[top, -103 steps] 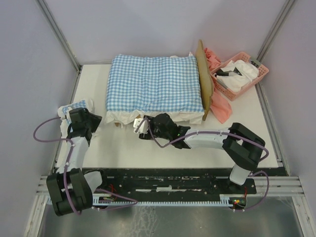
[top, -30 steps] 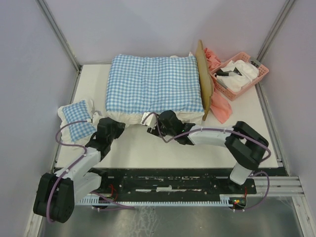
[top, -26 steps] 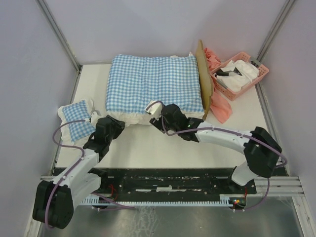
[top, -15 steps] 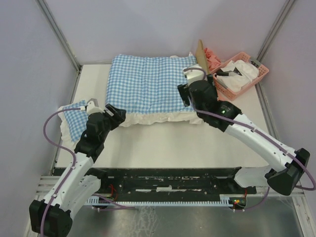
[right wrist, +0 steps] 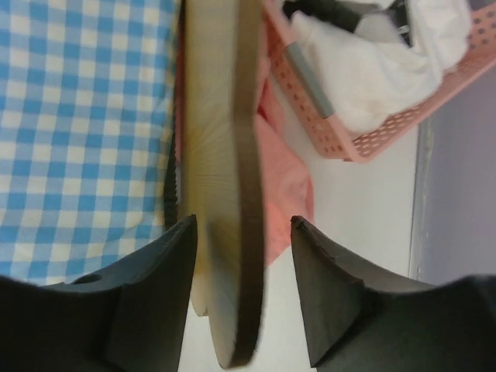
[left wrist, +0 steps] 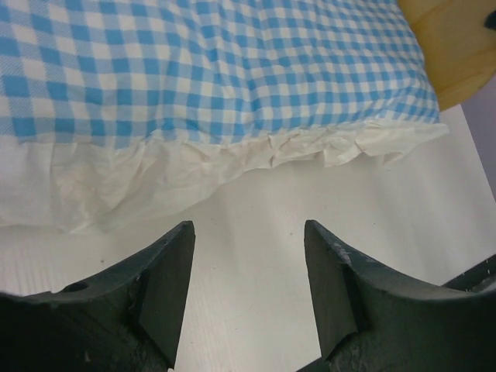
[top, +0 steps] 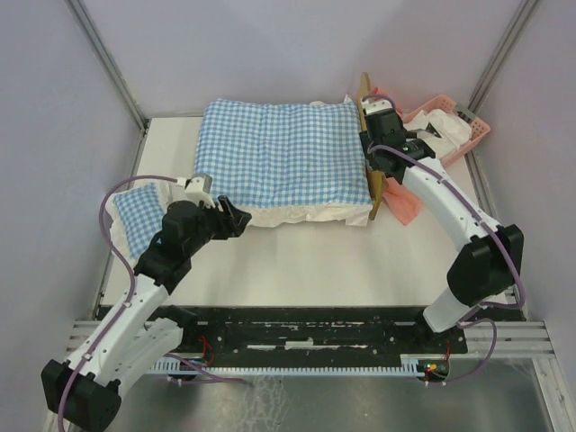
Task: Set up the pet bed
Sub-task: Adjust the bed frame at the center of the board.
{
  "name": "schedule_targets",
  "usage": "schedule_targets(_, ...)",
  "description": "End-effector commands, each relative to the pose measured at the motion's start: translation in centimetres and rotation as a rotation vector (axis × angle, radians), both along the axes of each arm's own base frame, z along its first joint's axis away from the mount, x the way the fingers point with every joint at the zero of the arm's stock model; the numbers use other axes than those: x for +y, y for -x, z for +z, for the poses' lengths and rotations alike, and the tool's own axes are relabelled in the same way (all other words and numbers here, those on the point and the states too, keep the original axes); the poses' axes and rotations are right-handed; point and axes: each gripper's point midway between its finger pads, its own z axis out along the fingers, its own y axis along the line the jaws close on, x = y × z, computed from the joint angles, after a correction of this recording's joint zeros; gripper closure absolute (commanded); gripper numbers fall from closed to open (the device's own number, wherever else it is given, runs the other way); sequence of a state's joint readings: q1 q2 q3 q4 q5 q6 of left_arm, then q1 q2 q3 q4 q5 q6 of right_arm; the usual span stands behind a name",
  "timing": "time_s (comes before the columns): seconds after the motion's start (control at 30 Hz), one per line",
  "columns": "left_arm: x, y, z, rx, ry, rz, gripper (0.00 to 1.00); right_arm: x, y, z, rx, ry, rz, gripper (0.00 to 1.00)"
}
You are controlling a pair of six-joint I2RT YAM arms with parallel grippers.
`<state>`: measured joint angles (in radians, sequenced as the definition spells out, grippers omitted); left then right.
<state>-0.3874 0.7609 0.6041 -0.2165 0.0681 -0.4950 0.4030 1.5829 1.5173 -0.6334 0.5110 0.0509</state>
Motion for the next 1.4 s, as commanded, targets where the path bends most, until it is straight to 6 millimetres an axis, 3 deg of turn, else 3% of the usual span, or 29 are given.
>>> schedule_targets(0.0,-1.5,1.1,3.9,-0.113,-0.06,-0.146,0.37,3.5,0.4,-1.1,0.089,-0.114,0.161,0.5)
schedule_targets(0.07,-1.7,1.4,5.1,-0.144,-0.053,-0.146,0.41,5.5,1.4,-1.5,0.111,-0.195,0.226,0.58)
schedule_targets(0.17,-2.5,1.7,6.4,-0.166,-0.032,-0.16,0.42,8.3,3.1,-1.2,0.114,-0.276,0.305,0.61)
schedule_targets(0.33,-6.3,2.6,6.1,-0.178,-0.003,-0.247,0.45,12.0,5.9,-0.5,0.094,-0.39,0.395,0.64)
schedule_targets(0.5,-10.8,3.9,4.6,-0.199,-0.043,-0.309,0.46,13.1,7.3,-0.9,0.088,-0.408,0.412,0.64)
schedule_targets(0.57,-12.6,3.9,4.3,-0.238,-0.058,-0.309,0.46,13.2,7.8,-1.3,0.099,-0.411,0.427,0.58)
schedule_targets(0.7,-16.7,4.2,3.3,-0.274,-0.106,-0.34,0.46,10.2,8.6,-1.2,0.062,-0.357,0.319,0.33)
schedule_targets(0.87,-21.7,4.6,1.5,-0.294,-0.173,-0.358,0.43,5.1,10.0,0.6,-0.064,-0.314,0.169,0.01)
schedule_targets(1.0,-24.1,3.8,-0.6,-0.284,-0.247,-0.324,0.41,1.1,10.2,-0.1,-0.079,-0.288,0.053,0.01)
schedule_targets(1.1,-24.5,2.4,-2.2,-0.277,-0.319,-0.239,0.38,-1.4,10.2,-1.0,-0.076,-0.285,-0.021,0.01)
schedule_targets(1.37,-23.8,-0.6,-4.2,-0.303,-0.526,-0.046,0.31,-2.2,11.3,-2.8,-0.08,-0.358,-0.023,0.01)
